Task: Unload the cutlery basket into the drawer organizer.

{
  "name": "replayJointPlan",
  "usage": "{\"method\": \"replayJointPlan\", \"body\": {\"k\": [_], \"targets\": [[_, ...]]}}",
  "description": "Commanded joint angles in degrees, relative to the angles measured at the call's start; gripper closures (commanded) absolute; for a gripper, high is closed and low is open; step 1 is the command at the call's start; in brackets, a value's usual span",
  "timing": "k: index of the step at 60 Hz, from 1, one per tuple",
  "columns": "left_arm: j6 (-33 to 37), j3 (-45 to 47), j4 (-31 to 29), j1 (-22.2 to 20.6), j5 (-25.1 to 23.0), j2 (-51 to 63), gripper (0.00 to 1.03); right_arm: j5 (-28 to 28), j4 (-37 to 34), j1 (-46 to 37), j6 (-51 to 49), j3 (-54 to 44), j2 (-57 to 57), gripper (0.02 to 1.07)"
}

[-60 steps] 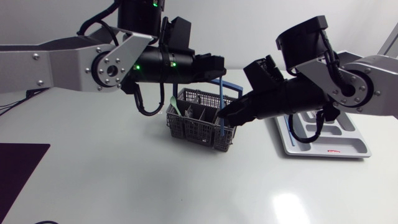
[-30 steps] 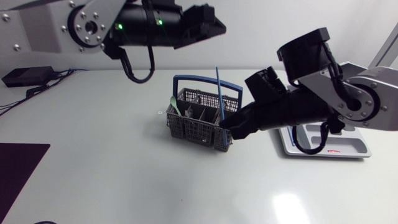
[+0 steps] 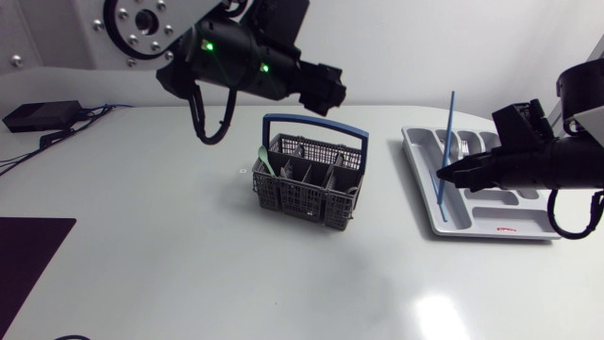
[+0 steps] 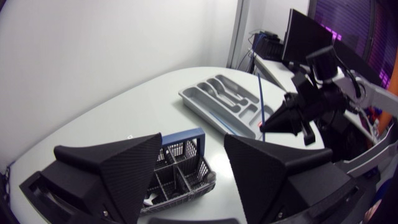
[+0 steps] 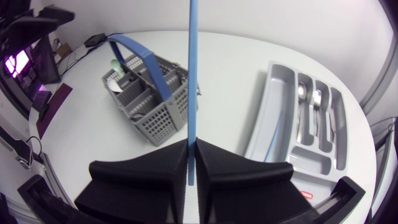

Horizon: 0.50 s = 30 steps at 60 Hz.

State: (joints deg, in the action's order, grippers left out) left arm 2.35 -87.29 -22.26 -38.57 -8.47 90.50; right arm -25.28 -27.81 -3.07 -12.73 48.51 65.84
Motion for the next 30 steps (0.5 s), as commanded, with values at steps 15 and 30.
{"method": "replayJointPlan", "body": {"k": [15, 30], "targets": [[14.79, 0.89, -8.24, -8.54, 10.58, 5.30, 0.26, 4.97, 3.56, -7.48, -1.77, 5.19, 18.79, 1.01], [18.39, 1.50, -9.56, -9.77, 12.42, 8.20, 0.26, 11.74, 5.23, -6.42, 2.18, 14.86, 33.38, 1.01]]}}
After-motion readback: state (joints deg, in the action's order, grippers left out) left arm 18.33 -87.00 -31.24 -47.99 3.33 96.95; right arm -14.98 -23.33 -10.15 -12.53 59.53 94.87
